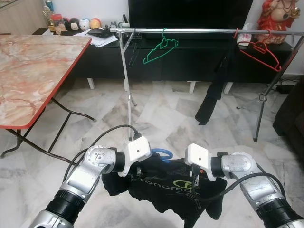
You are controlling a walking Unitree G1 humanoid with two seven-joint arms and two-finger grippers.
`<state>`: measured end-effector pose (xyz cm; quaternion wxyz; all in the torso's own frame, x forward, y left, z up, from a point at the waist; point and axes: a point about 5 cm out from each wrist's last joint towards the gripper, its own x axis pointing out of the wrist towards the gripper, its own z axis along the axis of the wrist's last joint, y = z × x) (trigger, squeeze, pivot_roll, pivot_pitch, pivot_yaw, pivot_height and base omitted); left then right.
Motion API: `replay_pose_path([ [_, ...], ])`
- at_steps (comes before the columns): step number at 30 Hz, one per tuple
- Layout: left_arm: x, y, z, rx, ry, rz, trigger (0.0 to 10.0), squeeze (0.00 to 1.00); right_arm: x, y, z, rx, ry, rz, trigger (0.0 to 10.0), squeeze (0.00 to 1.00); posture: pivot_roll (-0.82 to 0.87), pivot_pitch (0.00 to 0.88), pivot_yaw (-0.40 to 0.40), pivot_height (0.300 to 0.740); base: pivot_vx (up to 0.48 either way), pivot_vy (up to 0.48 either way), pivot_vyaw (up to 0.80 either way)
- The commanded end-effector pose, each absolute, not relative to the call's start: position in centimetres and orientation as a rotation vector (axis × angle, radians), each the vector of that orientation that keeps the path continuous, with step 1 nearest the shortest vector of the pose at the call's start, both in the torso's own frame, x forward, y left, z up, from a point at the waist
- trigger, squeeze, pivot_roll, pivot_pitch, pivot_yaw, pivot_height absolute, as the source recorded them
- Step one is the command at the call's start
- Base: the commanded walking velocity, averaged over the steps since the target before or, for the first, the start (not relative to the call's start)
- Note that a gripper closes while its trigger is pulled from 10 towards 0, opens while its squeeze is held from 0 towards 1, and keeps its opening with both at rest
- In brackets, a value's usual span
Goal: Hang hanger
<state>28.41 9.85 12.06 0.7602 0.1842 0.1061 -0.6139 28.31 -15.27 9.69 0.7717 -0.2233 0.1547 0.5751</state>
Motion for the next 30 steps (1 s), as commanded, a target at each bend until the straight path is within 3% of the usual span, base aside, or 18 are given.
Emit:
replay_pose_path([
  [1,28.3,10.1,12.7,0.387,0.219,-1.339,10.0,0.0,28.7,-15.7,10.6,-0.472,0.283,1.215,10.0,0.0,-0.08,0.0,-0.018,0.74,0.0,0.0,0.0],
  [12,28.2,11.1,11.6,0.476,0.292,-1.336,10.0,0.0,28.5,-15.9,10.8,-0.471,0.28,1.206,10.0,0.0,-0.07,0.0,-0.013,0.74,0.0,0.0,0.0],
  [30,29.0,10.7,10.3,0.439,0.292,-1.271,10.0,0.0,28.5,-15.5,12.1,-0.49,0.24,1.235,10.0,0.0,-0.08,0.0,-0.011,0.74,0.0,0.0,0.0],
])
